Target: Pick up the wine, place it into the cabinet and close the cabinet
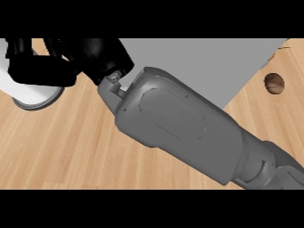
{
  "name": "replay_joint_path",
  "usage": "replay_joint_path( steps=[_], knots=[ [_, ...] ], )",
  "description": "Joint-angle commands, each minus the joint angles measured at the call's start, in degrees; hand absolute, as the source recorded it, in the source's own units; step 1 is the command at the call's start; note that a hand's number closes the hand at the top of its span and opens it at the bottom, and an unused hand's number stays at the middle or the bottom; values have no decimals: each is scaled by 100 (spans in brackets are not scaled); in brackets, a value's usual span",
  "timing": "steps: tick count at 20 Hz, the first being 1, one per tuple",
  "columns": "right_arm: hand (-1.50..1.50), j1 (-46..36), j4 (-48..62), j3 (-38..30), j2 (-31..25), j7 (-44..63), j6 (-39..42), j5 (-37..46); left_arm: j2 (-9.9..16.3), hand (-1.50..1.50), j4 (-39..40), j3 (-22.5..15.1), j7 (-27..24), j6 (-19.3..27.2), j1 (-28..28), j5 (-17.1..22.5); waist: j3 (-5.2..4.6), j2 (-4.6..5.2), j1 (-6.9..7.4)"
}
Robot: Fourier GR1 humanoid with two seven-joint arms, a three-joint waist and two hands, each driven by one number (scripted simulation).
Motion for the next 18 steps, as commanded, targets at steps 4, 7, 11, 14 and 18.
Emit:
replay_joint_path(
  steps=[4, 7, 11, 14, 18],
  knots=[
    [150, 344, 1275, -357, -333, -657, 155, -35, -99, 150, -138, 69, 34, 176, -84, -42, 49, 180, -101],
    [150, 362, 1516, -443, -592, -958, 319, -7, -52, 150, -43, 157, 78, 66, -46, 95, 46, 235, -66],
    [150, 402, 1769, -354, -614, -1242, 332, 93, -83, 150, -105, 156, 64, 108, -76, 33, 41, 252, -85],
    [150, 457, 1905, -372, -678, -1404, 293, 172, 2, 150, -172, 202, 172, 200, -72, 113, 49, 262, -119],
    [150, 349, 2006, -420, -662, -1528, 366, 127, -16, 150, -177, 230, 153, 262, -234, 142, 48, 287, -206]
  ],
)
